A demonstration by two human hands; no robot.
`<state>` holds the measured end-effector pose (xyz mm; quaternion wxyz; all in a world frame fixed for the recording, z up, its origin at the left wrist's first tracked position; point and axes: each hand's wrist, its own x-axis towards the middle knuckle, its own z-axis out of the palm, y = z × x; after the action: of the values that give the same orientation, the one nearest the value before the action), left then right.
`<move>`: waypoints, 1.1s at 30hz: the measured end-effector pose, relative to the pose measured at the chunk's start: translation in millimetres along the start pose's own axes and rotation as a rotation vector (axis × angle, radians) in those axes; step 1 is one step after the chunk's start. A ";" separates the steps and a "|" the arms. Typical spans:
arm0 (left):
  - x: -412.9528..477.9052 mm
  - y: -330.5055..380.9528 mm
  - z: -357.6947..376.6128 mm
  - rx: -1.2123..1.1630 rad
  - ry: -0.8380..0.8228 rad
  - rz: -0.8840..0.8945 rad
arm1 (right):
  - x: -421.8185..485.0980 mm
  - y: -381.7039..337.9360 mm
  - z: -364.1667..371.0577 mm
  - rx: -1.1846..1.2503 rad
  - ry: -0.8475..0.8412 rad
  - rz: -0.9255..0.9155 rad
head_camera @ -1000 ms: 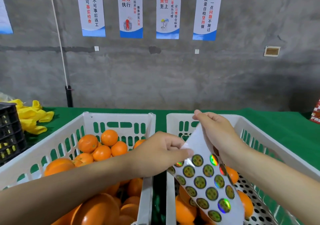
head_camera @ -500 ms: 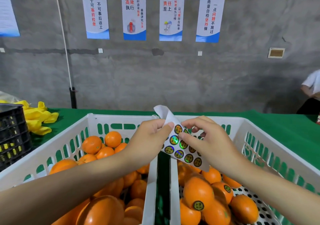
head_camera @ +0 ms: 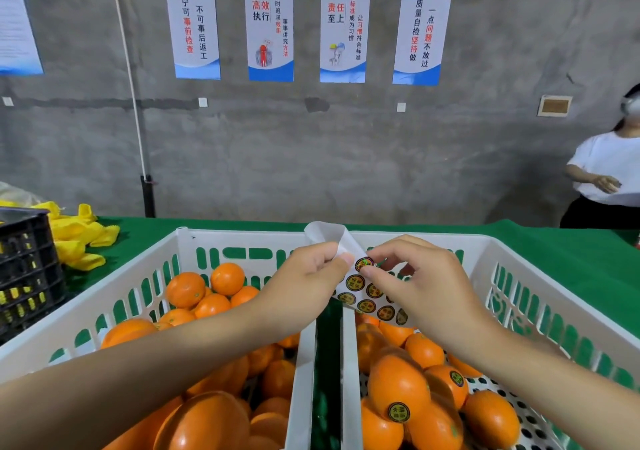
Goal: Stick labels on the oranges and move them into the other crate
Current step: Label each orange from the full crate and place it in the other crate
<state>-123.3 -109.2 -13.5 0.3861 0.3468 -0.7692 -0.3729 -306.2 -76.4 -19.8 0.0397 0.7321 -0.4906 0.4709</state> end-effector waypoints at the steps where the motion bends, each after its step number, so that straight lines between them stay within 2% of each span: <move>1: 0.6 -0.5 -0.2 -0.003 0.004 -0.002 | 0.0 -0.6 -0.1 0.000 0.000 0.003; 9: 6.5 -3.2 -2.7 -0.081 0.068 -0.150 | 2.5 0.2 -1.4 0.009 0.031 0.011; 14: 5.8 -0.8 0.3 -0.124 0.036 -0.155 | 6.6 6.7 -0.7 0.046 -0.016 0.100; 21: 3.0 0.8 -0.3 -0.088 0.038 -0.148 | 2.4 4.6 1.0 0.067 -0.047 0.089; 28: 4.2 2.7 -0.9 -0.116 0.087 -0.212 | -0.3 -4.9 -2.6 0.012 -0.067 -0.041; 31: 6.0 4.4 -3.5 -0.174 0.150 -0.270 | -0.5 -9.2 -5.1 0.014 0.001 -0.099; 33: 5.3 6.8 -4.9 -0.182 0.122 -0.260 | 1.0 -11.4 -7.0 0.050 0.054 -0.092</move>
<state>-123.2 -111.7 -3.9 0.4106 0.4290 -0.6559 -0.4659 -302.0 -67.6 -10.6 0.0563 0.7415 -0.4435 0.5003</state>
